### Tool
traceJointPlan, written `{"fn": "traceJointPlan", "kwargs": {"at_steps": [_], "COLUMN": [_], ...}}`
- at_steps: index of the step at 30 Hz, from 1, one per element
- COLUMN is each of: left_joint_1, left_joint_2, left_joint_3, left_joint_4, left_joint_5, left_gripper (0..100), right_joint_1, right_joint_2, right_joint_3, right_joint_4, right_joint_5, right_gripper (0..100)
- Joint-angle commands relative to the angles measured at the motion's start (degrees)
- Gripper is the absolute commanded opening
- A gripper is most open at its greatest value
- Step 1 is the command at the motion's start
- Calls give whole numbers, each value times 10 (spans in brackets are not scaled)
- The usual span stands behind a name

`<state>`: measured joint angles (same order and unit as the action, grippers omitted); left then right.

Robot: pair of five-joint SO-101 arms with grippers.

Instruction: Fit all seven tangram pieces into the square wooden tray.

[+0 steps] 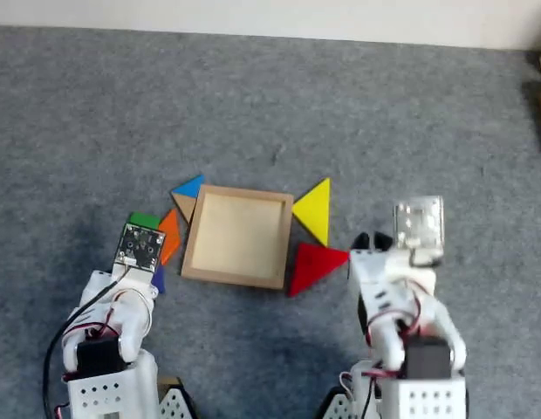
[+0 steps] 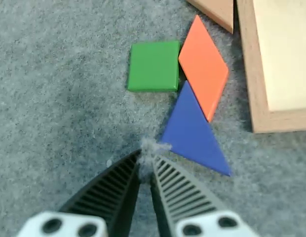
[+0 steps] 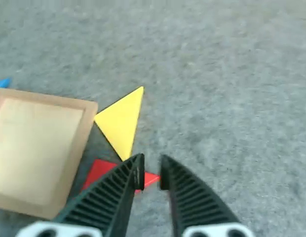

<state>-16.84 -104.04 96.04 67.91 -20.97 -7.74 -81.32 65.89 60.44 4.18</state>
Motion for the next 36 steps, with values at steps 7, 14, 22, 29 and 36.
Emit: {"fn": "traceJointPlan", "kwargs": {"at_steps": [7,14,22,29,36], "left_joint_1": [-8,-8,-8,-7,-7], "left_joint_2": [-2,-2,-2,-3,-3], "left_joint_3": [-4,-4,-2,0,0], "left_joint_4": [3,3,1,-1,-1], "left_joint_5": [-4,-4,-4,-5,-5], "left_gripper": [8,8,8,8,8], "right_joint_1": [-56,-85,-86,-104,-123], "right_joint_2": [419,662,904,1034,1106], "right_joint_3": [-265,-438,-633,-745,-758], "right_joint_4": [-11,-33,-49,-47,-46], "right_joint_5": [-68,-133,-183,-208,-216], "right_gripper": [358,400,400,400,400]}}
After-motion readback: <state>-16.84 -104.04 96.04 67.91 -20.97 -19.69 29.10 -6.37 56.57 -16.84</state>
